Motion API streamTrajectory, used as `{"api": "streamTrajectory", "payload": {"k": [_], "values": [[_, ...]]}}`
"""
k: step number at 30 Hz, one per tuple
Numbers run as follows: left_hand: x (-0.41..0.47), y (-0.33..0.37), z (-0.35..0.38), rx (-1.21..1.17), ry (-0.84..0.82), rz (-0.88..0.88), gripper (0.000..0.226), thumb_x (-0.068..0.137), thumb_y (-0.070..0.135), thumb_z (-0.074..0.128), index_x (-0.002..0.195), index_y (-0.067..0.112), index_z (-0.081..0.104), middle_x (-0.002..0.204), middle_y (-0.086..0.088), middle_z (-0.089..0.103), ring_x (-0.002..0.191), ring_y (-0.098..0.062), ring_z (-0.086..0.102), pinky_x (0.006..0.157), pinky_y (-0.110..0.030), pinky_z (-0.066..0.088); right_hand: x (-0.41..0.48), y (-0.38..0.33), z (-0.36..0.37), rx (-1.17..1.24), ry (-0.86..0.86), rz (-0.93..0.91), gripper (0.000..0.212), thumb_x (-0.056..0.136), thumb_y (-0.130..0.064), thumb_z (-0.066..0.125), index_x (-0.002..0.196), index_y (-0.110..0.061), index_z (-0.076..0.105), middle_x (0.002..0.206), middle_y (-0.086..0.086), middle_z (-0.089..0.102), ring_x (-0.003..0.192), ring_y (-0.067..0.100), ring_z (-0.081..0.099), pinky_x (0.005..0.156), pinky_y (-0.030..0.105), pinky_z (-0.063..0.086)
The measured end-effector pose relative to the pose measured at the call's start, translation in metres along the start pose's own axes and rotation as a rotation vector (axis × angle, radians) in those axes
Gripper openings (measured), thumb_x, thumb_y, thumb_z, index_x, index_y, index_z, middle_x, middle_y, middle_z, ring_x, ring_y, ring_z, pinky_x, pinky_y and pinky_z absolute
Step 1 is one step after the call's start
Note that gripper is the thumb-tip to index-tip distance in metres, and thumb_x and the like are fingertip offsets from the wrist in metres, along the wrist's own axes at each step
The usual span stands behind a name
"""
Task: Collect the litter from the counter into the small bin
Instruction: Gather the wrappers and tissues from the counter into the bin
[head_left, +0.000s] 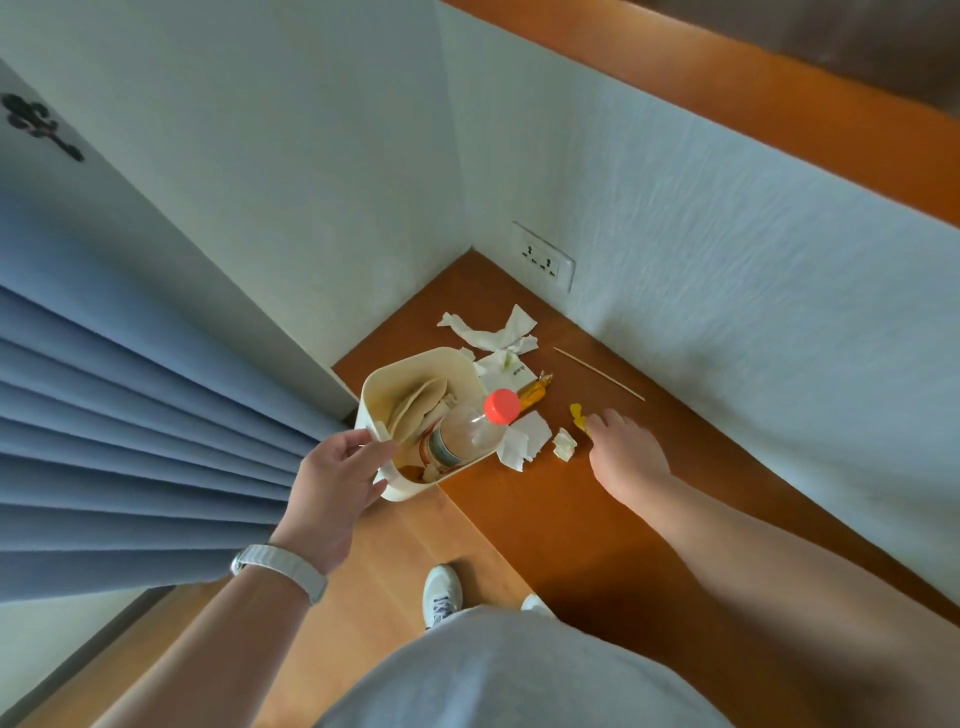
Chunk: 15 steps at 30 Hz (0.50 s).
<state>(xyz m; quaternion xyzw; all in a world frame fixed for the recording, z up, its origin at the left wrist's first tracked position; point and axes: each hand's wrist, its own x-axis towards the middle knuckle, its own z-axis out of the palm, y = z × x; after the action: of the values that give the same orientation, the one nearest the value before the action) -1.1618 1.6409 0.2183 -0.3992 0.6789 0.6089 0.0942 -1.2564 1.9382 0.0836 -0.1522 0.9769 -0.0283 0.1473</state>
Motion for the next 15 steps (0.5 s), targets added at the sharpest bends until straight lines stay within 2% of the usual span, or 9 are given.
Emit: {"api": "streamTrajectory", "payload": {"k": [3,7,11,15], "values": [[0.002,0.001,0.0,-0.004,-0.005,0.016,0.018,0.097,0.021,0.07,0.113,0.013,0.071,0.115,-0.009,0.073,0.11,-0.022,0.07,0.1,-0.043,0.058,-0.014,0.001,-0.004,0.019,0.049,-0.005,0.034,0.096,-0.015,0.052,0.13,-0.015,0.053,0.111,0.002,0.06,0.092,0.017,0.058,0.068,0.023,0.041],[0.007,0.003,0.002,-0.005,-0.034,0.031,0.027,0.095,0.027,0.073,0.118,0.014,0.071,0.117,-0.007,0.073,0.113,-0.023,0.069,0.1,-0.043,0.059,-0.032,-0.007,-0.016,0.112,0.112,0.005,0.032,0.096,-0.017,0.052,0.128,-0.018,0.055,0.113,-0.002,0.06,0.093,0.013,0.058,0.074,0.024,0.049],[0.009,0.007,0.002,-0.01,-0.077,0.056,0.027,0.095,0.029,0.072,0.118,0.016,0.071,0.119,-0.008,0.073,0.115,-0.024,0.069,0.101,-0.045,0.058,-0.056,-0.021,-0.036,0.232,0.215,-0.058,0.029,0.092,-0.02,0.062,0.121,-0.02,0.062,0.113,-0.006,0.062,0.092,0.007,0.057,0.077,0.018,0.049],[0.012,0.013,0.003,0.015,-0.099,0.087,0.031,0.095,0.027,0.072,0.124,0.014,0.069,0.118,-0.007,0.072,0.116,-0.024,0.068,0.101,-0.045,0.059,-0.082,-0.042,-0.063,0.282,0.346,-0.199,0.028,0.081,-0.015,0.074,0.108,-0.016,0.067,0.1,-0.004,0.066,0.084,0.012,0.064,0.07,0.021,0.055]]}}
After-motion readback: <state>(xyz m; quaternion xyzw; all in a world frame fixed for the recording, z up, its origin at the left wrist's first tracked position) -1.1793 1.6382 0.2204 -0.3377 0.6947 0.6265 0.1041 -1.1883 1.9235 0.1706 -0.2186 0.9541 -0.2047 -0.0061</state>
